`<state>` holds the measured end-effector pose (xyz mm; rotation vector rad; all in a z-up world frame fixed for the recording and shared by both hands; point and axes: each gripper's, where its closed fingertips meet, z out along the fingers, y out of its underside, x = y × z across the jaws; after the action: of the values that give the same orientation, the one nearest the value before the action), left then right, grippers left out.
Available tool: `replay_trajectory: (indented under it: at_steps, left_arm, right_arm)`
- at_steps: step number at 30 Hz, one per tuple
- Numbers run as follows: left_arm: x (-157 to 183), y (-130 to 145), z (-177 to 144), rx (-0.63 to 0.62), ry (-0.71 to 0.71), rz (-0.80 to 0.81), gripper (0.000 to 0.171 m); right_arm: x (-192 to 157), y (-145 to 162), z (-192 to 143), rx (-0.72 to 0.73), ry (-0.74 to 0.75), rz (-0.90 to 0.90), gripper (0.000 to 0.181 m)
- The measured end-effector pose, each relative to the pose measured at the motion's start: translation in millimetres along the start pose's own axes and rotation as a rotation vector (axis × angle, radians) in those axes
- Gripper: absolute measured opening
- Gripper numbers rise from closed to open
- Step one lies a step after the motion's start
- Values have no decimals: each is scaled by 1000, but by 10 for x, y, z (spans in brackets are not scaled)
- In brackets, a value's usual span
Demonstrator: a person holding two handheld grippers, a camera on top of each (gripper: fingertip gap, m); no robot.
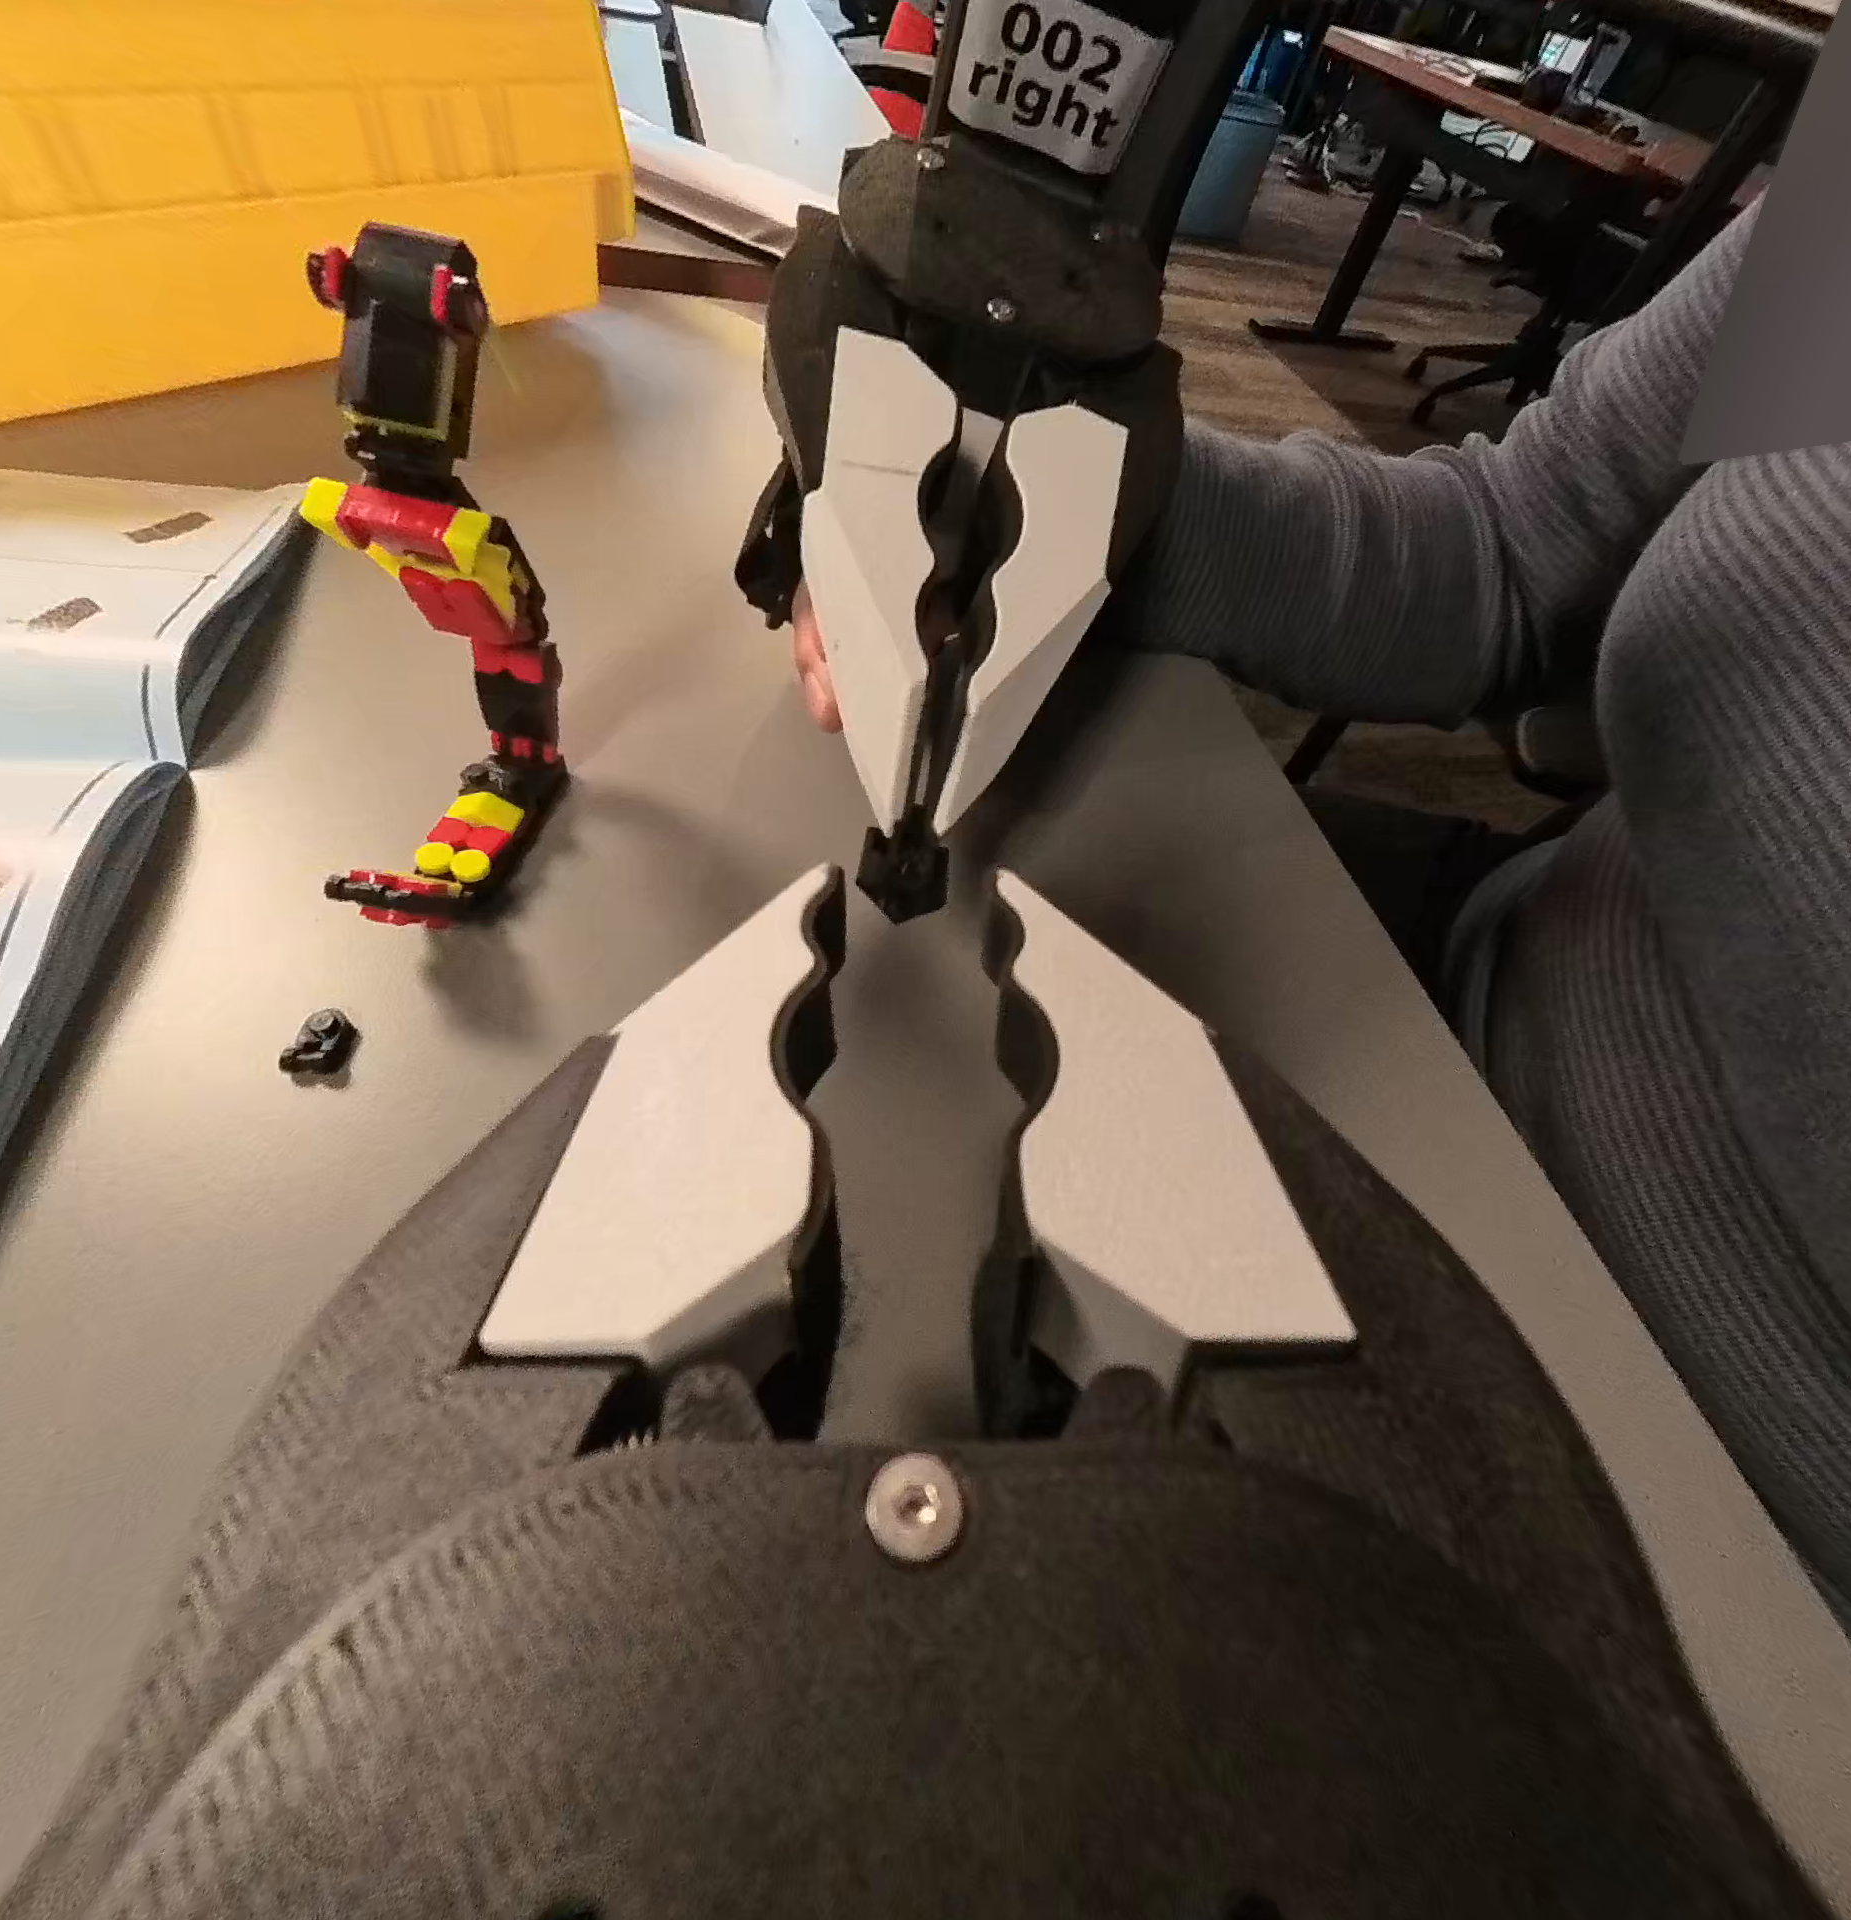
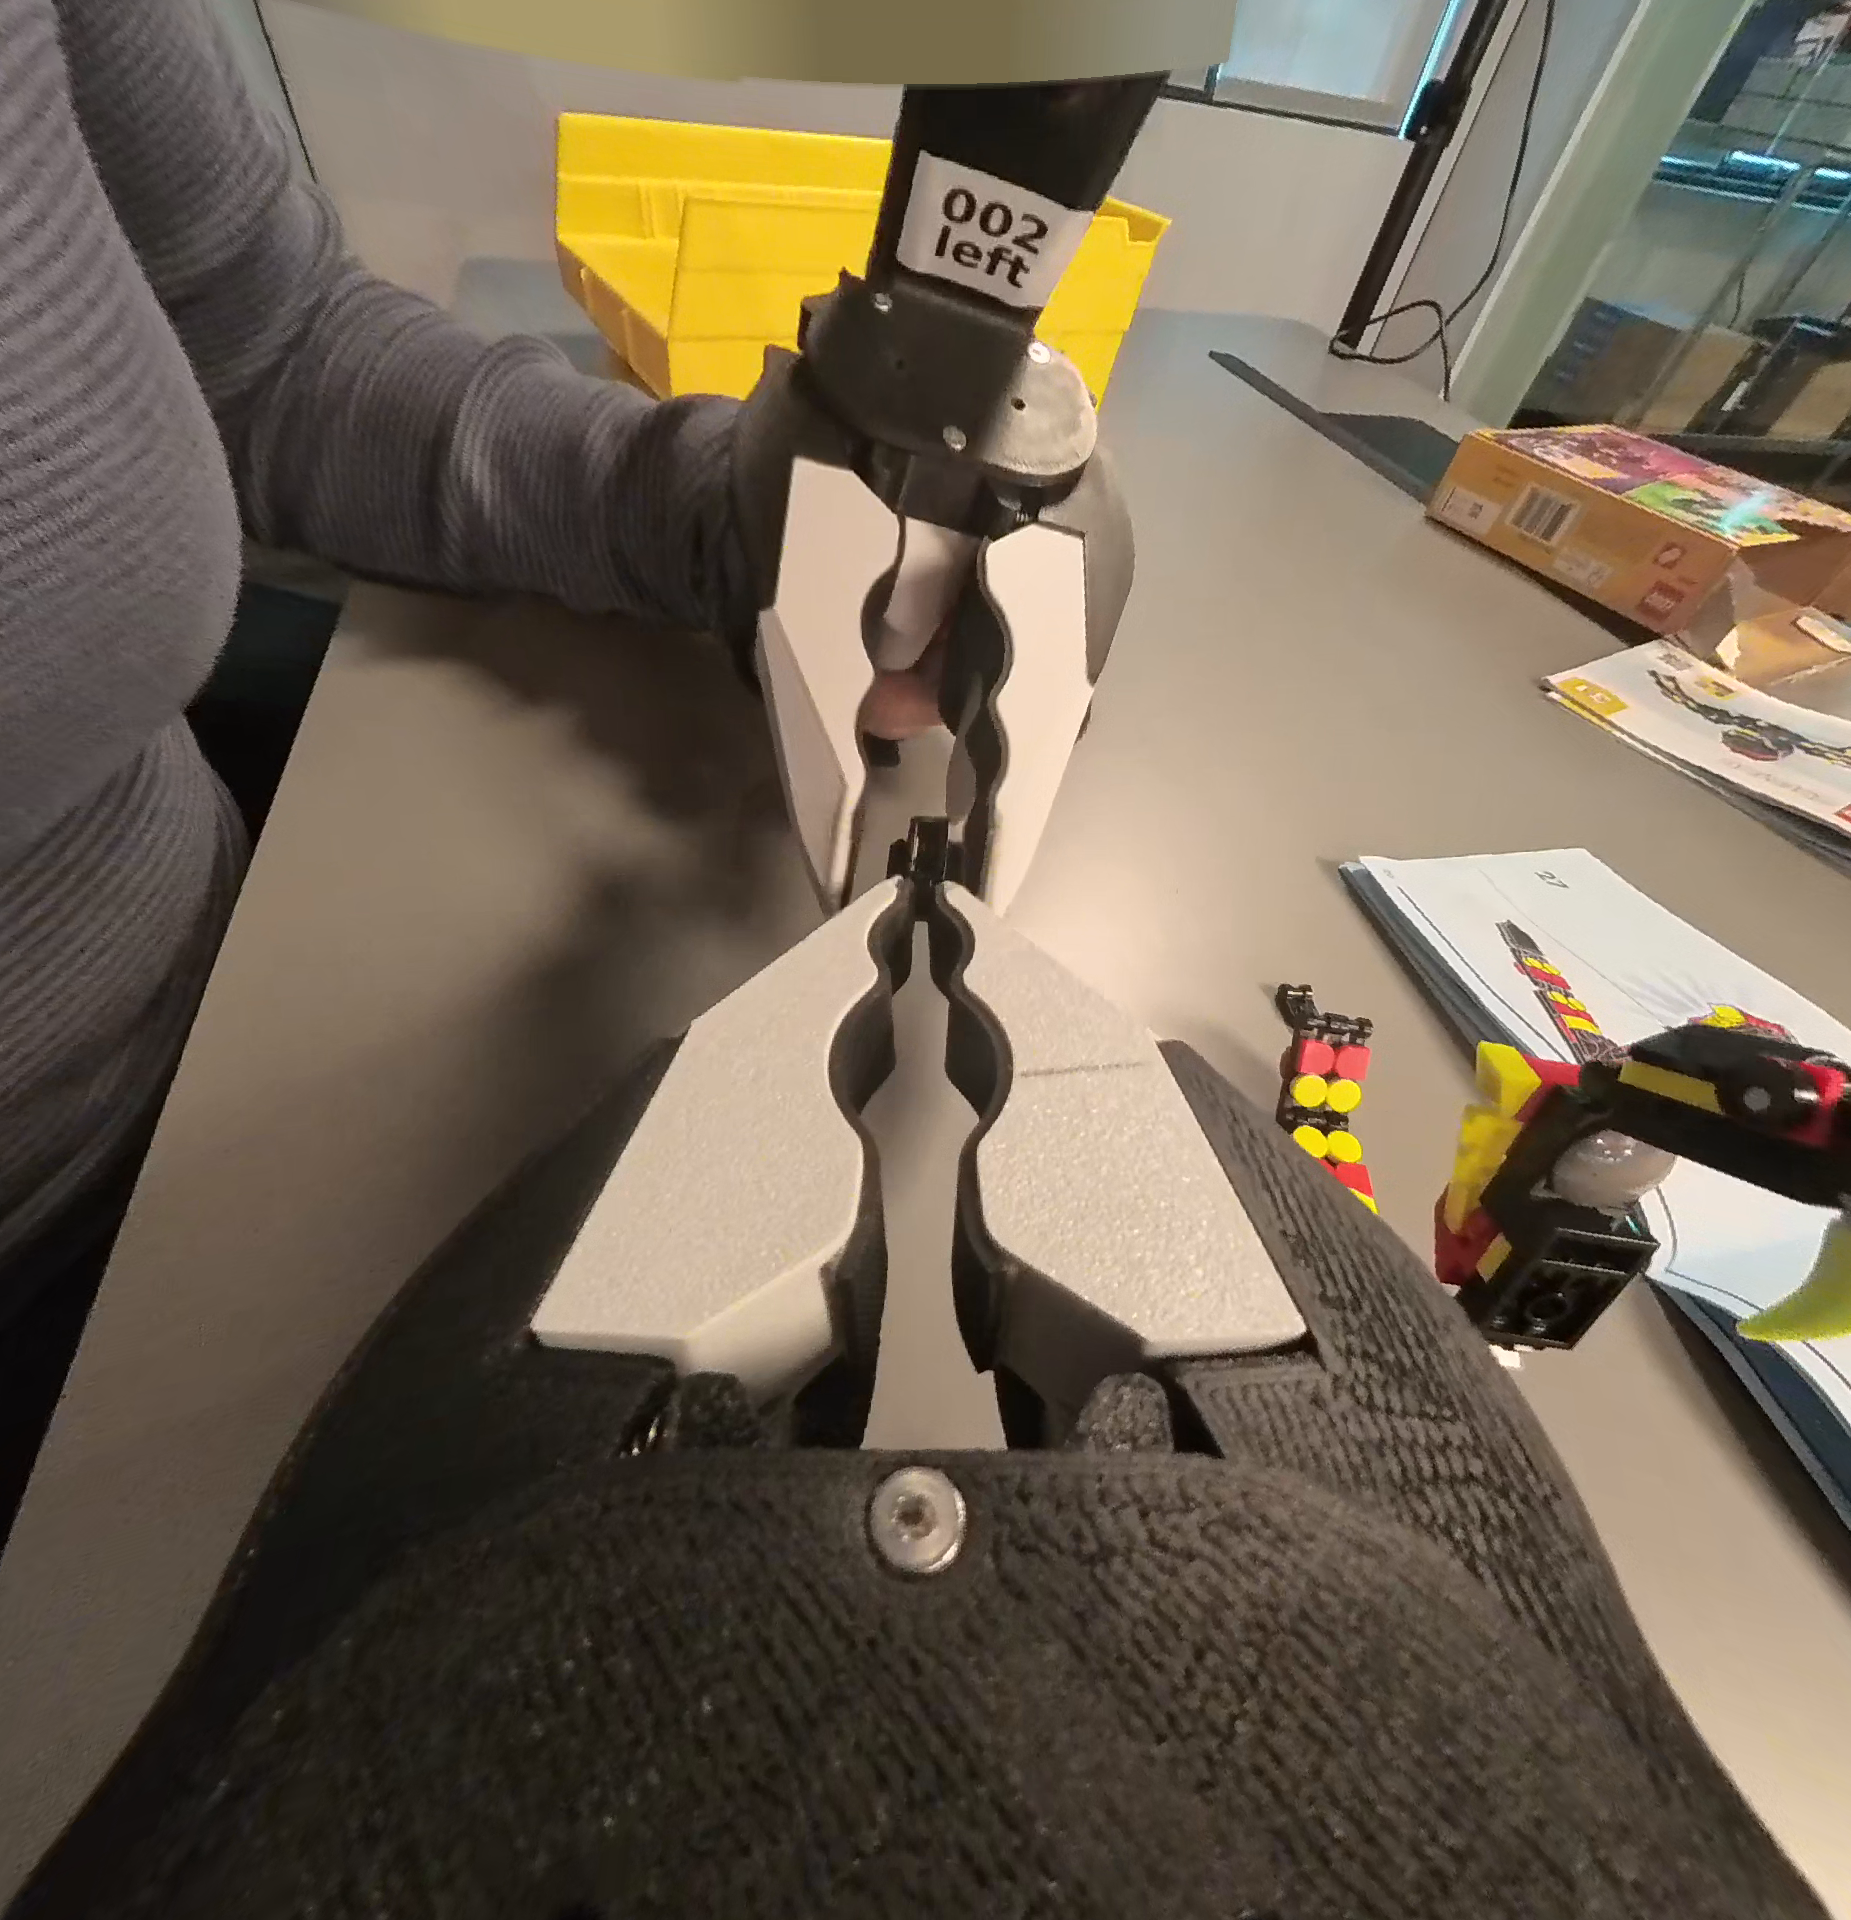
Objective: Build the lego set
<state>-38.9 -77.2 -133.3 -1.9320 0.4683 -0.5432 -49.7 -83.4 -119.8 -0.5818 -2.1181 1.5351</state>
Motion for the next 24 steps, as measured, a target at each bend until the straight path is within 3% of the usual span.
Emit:
replay_trajectory:
  at_steps: [20, 24]
  left_arm:
    - [67, -10, 19, 4, 41, 15, 12]
    - [45, -14, -4, 12, 35, -4, 18]
  right_arm:
    - [-34, -41, -32, 37, -32, 10, 0]
    - [20, -75, -68, 69, -9, 36, 0]
